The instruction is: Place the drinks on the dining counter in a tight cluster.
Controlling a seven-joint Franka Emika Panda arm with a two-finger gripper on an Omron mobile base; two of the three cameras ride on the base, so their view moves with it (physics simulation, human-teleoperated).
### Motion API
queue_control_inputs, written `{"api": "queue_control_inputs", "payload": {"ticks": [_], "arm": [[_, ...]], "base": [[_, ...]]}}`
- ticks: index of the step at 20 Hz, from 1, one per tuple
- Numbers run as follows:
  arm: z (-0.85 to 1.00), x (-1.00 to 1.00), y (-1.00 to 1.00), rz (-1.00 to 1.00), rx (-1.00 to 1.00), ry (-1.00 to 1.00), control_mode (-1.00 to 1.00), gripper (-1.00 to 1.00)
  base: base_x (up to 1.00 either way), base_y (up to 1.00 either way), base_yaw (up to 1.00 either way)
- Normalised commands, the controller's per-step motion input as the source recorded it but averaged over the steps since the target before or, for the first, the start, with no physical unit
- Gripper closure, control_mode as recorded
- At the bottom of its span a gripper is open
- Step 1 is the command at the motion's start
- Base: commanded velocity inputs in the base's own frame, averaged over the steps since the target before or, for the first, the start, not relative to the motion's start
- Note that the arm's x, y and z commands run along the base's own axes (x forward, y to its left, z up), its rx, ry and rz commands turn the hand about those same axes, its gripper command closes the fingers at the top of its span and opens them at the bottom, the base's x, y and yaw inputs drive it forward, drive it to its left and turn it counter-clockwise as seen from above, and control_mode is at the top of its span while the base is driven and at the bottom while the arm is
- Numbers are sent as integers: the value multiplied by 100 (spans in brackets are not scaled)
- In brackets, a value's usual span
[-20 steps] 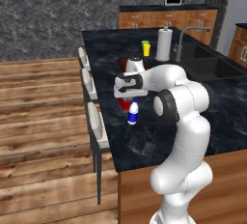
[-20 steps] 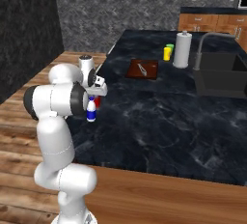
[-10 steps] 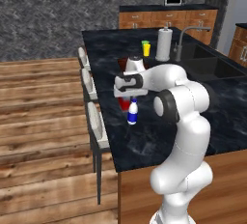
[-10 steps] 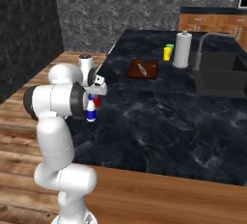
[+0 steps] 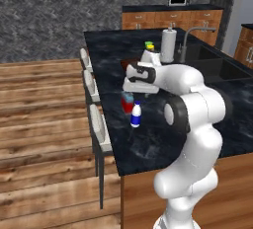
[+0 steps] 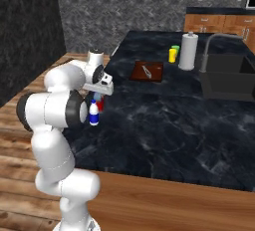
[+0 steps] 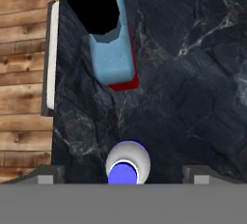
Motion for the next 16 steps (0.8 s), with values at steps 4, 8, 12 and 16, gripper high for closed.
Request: {"api": "queue_control_inputs", "payload": {"ticks": [4,8,12,16], "arm": [[12,-100,-54,0,13,0,-100,-100],[7,-100,-39,0,7,-3,-100,-100],[5,-100,-2,0,-1,-7,-100,-100],[27,-100,13,0,-10,-8,-100,-100]], "base": [[0,0,0],[0,0,0],[0,0,0],[0,0,0]]}}
